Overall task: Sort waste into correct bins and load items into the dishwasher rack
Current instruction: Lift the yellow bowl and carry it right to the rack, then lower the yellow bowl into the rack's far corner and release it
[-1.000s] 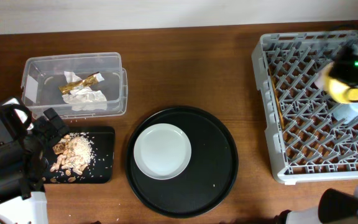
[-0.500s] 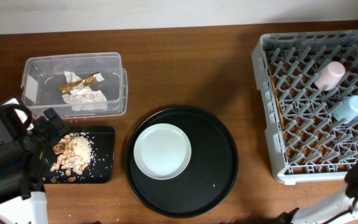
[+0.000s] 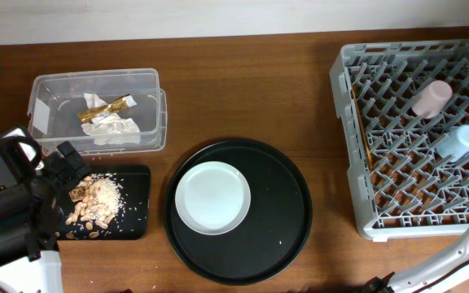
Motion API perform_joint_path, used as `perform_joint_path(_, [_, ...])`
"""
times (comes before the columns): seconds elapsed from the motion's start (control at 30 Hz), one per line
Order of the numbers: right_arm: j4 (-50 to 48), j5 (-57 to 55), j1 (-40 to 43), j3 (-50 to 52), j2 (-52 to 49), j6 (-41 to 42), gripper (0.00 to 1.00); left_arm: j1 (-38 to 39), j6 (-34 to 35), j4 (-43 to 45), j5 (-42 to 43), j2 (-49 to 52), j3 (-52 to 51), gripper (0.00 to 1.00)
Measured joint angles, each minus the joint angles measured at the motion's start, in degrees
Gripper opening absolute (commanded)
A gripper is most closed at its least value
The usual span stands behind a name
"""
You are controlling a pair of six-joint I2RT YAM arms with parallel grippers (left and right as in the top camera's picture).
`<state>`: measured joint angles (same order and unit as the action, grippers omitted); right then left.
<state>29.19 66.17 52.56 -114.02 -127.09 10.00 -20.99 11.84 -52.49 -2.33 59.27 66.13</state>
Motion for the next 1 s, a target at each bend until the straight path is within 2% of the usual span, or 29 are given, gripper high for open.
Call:
perform_joint_path(0.23, [6.0, 2.1, 1.5, 0.0, -5.1, -1.4, 0.05, 0.0, 0.0, 0.0, 0.0, 0.0, 0.0, 0.99])
perform_joint_path(0.43, [14.0, -2.4, 4.9, -0.1, -5.1, -2.6, 0.18, 0.0, 0.0, 0.0, 0.0, 0.0, 0.0, 0.99])
perform_joint_path(0.7, [17.8, -6.4, 6.7, -0.1, -4.5, -4.3, 0.41, 0.0, 0.0, 0.0, 0.0, 0.0, 0.0, 0.99])
perform_joint_path(0.83, [18.6, -7.6, 7.2, -0.1, -1.2, -3.7, 0.41, 0.0, 0.0, 0.0, 0.0, 0.0, 0.0, 0.99])
perform_joint_path(1.0, [18.5, -11.9, 7.9, -0.1, 7.4, -0.1, 0.40, 0.0, 0.0, 0.0, 0.0, 0.0, 0.0, 1.00])
